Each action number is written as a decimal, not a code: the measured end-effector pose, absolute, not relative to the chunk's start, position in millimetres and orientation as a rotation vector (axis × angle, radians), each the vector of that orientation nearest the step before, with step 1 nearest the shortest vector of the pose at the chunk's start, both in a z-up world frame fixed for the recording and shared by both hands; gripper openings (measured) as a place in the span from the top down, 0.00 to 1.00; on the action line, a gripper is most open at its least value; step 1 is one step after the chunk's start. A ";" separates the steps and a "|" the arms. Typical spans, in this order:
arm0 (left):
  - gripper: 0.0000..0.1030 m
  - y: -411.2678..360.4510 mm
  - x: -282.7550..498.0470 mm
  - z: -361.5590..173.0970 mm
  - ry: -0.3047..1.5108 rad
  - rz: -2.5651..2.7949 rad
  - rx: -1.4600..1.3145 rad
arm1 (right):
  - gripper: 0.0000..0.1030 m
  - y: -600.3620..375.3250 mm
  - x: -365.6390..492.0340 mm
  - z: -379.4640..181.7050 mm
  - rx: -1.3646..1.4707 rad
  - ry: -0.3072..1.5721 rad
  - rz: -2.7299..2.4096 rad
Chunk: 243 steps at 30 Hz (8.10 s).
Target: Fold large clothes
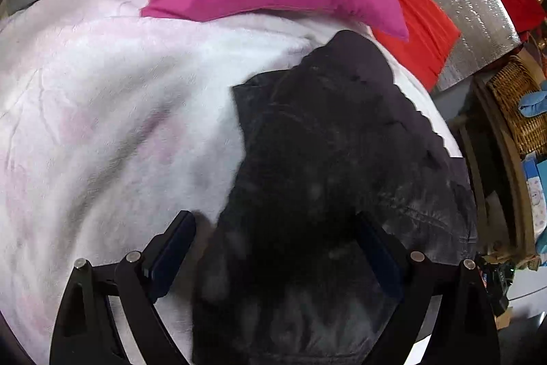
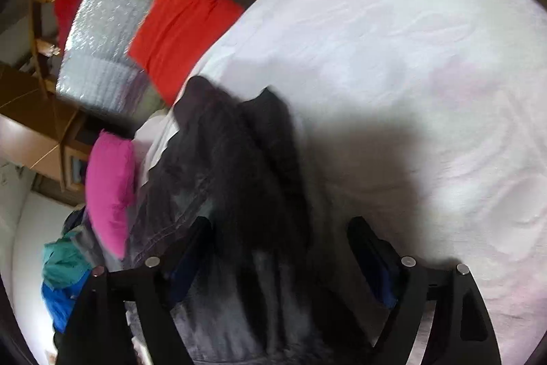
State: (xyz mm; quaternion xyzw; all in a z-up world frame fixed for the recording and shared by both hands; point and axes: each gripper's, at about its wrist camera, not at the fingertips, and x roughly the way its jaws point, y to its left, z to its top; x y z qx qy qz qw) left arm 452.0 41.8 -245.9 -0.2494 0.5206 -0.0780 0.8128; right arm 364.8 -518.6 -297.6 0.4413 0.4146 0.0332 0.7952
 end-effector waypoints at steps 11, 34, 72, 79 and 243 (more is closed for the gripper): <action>0.11 7.0 461.2 -245.6 1.060 -0.158 -0.437 | 0.37 -485.1 373.2 -294.2 0.833 0.877 0.070; 0.11 -13.1 351.7 -240.5 1.126 -0.202 -0.706 | 0.18 -410.5 262.8 -277.9 1.138 0.824 0.144; 0.69 45.0 313.3 -235.1 0.904 -0.093 -0.899 | 0.70 -387.5 252.6 -263.8 0.997 0.681 -0.004; 0.62 40.7 290.8 -243.4 0.957 -0.081 -0.817 | 0.68 -386.5 238.7 -283.4 1.020 0.750 -0.044; 0.16 -70.6 282.1 -209.7 0.766 -0.004 0.161 | 0.33 -300.9 253.7 -204.2 0.453 0.854 0.049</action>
